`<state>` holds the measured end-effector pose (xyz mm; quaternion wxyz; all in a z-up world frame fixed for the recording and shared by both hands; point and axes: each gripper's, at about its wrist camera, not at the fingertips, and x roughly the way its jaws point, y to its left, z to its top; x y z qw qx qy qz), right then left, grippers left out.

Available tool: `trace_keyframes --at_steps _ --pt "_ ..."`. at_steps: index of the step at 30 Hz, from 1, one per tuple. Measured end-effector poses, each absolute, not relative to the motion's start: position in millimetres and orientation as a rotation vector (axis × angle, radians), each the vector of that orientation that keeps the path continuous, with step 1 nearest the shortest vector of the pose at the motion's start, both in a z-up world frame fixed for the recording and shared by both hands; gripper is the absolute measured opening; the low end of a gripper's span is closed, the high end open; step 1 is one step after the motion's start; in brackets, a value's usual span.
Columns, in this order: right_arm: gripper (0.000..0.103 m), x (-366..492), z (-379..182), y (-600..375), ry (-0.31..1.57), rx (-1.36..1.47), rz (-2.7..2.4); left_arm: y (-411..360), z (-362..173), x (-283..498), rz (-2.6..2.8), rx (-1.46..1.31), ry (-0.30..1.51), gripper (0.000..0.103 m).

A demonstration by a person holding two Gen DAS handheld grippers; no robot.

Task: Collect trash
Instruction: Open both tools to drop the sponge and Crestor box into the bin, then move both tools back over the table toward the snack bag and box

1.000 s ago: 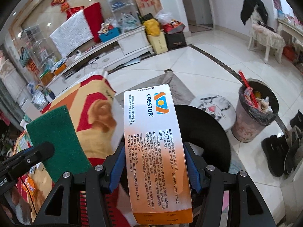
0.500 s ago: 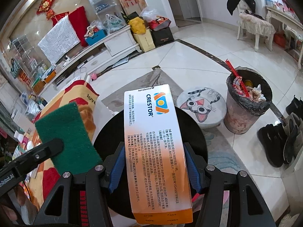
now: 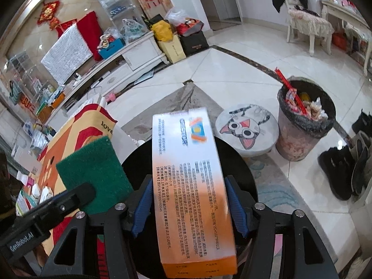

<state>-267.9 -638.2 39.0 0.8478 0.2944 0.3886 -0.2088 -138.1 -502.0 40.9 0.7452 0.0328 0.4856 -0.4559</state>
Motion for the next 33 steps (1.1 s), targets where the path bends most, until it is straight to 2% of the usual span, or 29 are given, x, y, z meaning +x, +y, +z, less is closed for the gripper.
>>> trace_keyframes --at_steps 1,2,3,16,33 --pt "0.074 -269 39 -638 0.815 0.629 -0.44 -501 41 -138 -0.995 0.072 1.067 0.04" --pt "0.074 -270 39 -638 0.813 0.633 -0.438 -500 41 -138 -0.995 0.068 1.069 0.048" --pt "0.074 -271 39 -637 0.813 0.633 -0.438 -497 41 -138 -0.995 0.063 1.07 0.049" --pt "0.074 -268 31 -613 0.849 0.611 -0.403 -462 56 -142 -0.905 0.12 0.993 0.049" --pt "0.074 -243 49 -549 0.855 0.498 -0.321 -380 71 -126 -0.741 0.079 0.942 0.049"
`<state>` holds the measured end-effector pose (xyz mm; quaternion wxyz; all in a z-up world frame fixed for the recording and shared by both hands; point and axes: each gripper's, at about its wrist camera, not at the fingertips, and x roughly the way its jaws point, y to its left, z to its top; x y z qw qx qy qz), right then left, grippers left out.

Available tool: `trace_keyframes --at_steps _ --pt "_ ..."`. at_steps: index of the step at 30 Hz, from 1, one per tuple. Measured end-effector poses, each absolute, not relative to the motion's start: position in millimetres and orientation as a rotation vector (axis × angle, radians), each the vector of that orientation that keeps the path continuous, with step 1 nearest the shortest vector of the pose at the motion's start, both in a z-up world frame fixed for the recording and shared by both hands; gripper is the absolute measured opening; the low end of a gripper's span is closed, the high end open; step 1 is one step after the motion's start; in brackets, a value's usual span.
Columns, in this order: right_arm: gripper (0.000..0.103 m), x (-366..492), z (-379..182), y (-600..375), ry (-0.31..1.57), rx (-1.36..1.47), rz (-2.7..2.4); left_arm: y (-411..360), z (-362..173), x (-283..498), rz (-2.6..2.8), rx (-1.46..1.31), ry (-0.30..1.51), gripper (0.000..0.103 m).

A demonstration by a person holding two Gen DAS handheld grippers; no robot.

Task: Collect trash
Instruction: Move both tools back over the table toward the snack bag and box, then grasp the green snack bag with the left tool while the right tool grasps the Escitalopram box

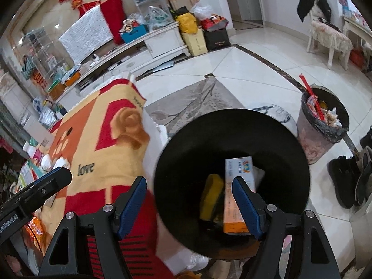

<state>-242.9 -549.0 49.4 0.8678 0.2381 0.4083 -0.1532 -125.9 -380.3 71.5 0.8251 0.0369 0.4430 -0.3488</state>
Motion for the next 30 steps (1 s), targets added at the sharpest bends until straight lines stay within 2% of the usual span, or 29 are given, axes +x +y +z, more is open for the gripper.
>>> trace_keyframes --at_steps 17,21,30 --pt "0.076 -167 54 -425 0.908 0.395 -0.058 -223 86 -96 -0.53 -0.022 0.939 0.05" --pt "0.078 -145 51 -392 0.93 0.382 0.001 -169 87 -85 -0.452 -0.096 0.934 0.058" --pt "0.079 -82 33 -342 1.002 0.429 0.092 -99 71 -63 -0.333 -0.211 0.959 0.058"
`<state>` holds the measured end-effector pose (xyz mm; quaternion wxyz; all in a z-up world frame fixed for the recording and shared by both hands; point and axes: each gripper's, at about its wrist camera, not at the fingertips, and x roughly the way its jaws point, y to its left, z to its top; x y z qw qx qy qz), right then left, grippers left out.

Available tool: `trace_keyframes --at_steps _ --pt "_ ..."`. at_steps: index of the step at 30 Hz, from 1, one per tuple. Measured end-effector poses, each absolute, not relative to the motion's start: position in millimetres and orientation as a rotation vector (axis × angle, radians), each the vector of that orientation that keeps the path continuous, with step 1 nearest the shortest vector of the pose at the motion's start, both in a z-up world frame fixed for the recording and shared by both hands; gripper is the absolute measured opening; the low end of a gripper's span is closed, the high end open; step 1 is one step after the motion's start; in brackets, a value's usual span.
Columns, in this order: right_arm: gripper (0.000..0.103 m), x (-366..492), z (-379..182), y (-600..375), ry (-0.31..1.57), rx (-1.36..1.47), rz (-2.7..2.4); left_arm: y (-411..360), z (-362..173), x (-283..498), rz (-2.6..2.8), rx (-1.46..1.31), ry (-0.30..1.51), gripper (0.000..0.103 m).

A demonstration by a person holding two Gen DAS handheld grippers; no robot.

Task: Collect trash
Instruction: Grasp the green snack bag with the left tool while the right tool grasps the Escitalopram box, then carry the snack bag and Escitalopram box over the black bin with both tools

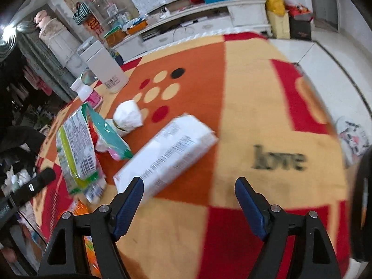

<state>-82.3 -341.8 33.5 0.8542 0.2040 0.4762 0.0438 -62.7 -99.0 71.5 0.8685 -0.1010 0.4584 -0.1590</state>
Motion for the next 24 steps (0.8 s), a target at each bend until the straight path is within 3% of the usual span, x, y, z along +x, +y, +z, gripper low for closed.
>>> trace_keyframes --at_steps 12,16,17,18,19,24 --pt "0.084 -45 24 -303 0.991 0.207 0.067 -101 50 -36 -0.335 -0.267 1.006 0.059" --pt "0.061 -58 27 -312 0.98 0.166 0.103 -106 45 -32 -0.366 -0.287 1.017 0.058" --pt "0.059 -62 28 -316 0.984 0.163 0.101 -108 46 -33 -0.371 -0.284 1.01 0.053" --pt "0.059 -65 29 -319 0.988 0.16 0.099 -110 47 -36 -0.379 -0.276 0.998 0.039" --pt "0.058 -69 30 -323 0.992 0.161 0.096 -112 48 -38 -0.384 -0.263 0.992 0.035" --pt "0.057 -84 29 -329 0.992 0.191 0.096 -116 54 -45 -0.424 -0.257 0.98 0.022"
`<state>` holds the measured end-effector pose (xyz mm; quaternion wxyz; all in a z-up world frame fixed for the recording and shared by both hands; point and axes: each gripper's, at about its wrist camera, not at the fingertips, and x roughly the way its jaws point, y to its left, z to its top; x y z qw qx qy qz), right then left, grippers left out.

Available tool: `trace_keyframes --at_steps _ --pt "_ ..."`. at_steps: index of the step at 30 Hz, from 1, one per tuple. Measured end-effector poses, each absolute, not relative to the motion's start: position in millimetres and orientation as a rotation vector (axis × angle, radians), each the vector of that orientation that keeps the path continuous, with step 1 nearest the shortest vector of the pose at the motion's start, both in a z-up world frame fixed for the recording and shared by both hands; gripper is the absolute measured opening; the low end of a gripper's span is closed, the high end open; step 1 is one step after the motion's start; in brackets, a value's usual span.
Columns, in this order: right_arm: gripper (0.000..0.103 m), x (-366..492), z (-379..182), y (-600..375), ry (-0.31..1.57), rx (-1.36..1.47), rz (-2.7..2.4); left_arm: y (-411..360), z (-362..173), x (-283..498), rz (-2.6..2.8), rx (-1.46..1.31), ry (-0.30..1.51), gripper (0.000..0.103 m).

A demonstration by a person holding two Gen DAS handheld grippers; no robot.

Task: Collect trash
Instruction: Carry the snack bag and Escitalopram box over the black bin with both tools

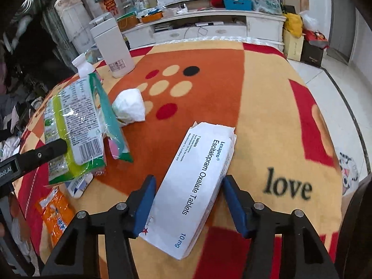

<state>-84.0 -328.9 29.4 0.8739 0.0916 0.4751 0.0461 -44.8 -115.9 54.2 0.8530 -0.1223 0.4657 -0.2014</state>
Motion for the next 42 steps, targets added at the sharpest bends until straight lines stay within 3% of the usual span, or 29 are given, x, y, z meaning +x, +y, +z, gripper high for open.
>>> trace_keyframes --at_steps 6,8,11,25,42 --pt "0.064 -76 26 -324 0.98 0.209 0.079 -118 67 -70 -0.471 -0.214 0.983 0.018" --pt "0.056 -80 27 -320 0.981 0.172 0.073 -117 71 -86 -0.497 -0.2 0.993 0.018" --pt "0.053 -92 31 -319 0.987 0.163 0.095 -113 74 -105 -0.533 -0.203 1.007 0.018" --pt "0.053 -163 48 -334 0.987 0.181 0.113 -113 68 -138 -0.614 -0.286 1.088 0.018" --pt "0.053 -191 58 -380 0.953 0.216 0.024 -180 78 -139 -0.715 -0.198 1.072 0.018"
